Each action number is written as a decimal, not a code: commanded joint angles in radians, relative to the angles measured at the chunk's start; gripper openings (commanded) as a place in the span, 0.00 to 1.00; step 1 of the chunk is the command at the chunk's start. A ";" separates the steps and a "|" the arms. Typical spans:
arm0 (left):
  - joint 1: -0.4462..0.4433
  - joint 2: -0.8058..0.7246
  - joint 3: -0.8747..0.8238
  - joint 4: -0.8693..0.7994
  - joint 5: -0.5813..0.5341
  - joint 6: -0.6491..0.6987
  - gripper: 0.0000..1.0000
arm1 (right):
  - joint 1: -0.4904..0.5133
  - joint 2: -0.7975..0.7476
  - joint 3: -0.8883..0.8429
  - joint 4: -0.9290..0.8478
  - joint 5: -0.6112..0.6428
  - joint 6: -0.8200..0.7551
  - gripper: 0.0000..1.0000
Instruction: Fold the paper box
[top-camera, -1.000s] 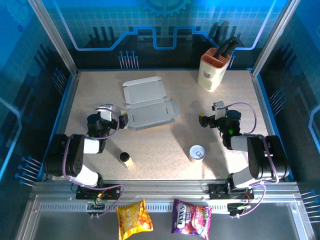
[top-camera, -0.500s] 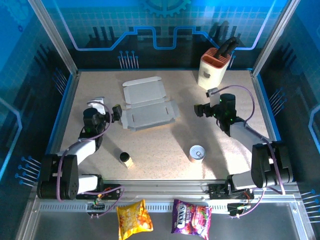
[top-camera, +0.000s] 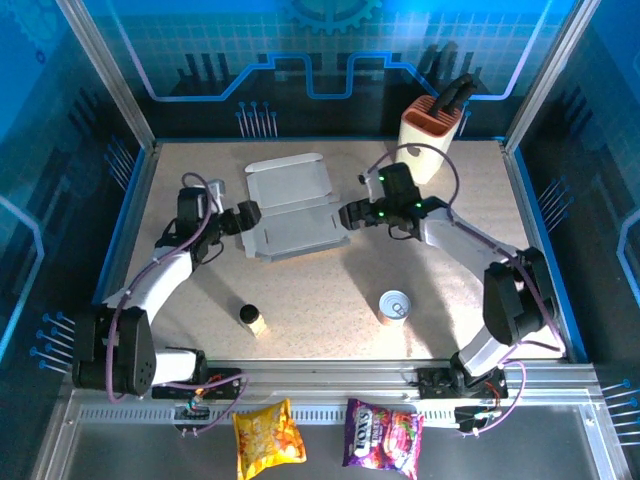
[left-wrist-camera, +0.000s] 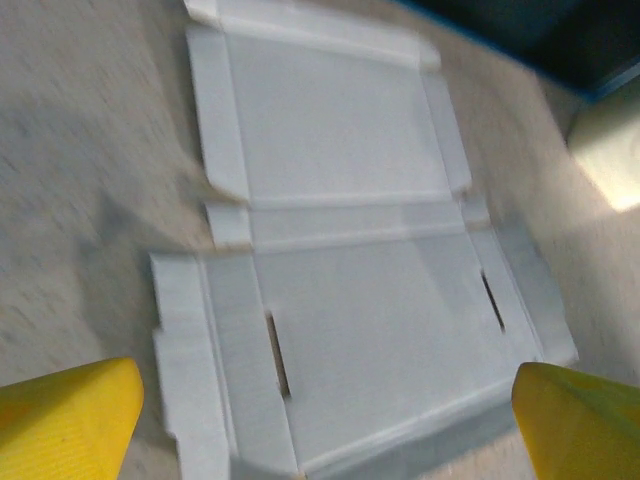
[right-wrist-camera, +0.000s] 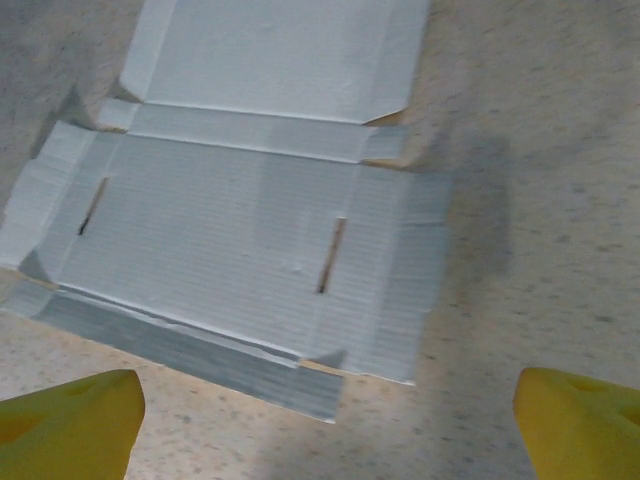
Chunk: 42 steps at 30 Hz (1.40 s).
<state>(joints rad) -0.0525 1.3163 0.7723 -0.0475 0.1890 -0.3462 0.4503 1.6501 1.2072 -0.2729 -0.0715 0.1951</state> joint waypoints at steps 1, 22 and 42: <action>-0.026 0.019 0.027 -0.165 0.107 -0.037 0.95 | 0.053 0.074 0.087 -0.129 -0.060 0.051 0.95; -0.064 0.099 0.090 -0.189 0.229 -0.105 0.92 | 0.204 0.453 0.373 -0.087 -0.337 0.248 0.90; -0.064 0.062 0.202 -0.340 0.173 -0.004 0.93 | 0.274 0.507 0.344 -0.182 -0.346 0.275 0.85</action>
<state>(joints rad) -0.1097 1.3884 0.9302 -0.3332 0.3569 -0.3935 0.7197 2.2108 1.6070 -0.3500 -0.4267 0.5018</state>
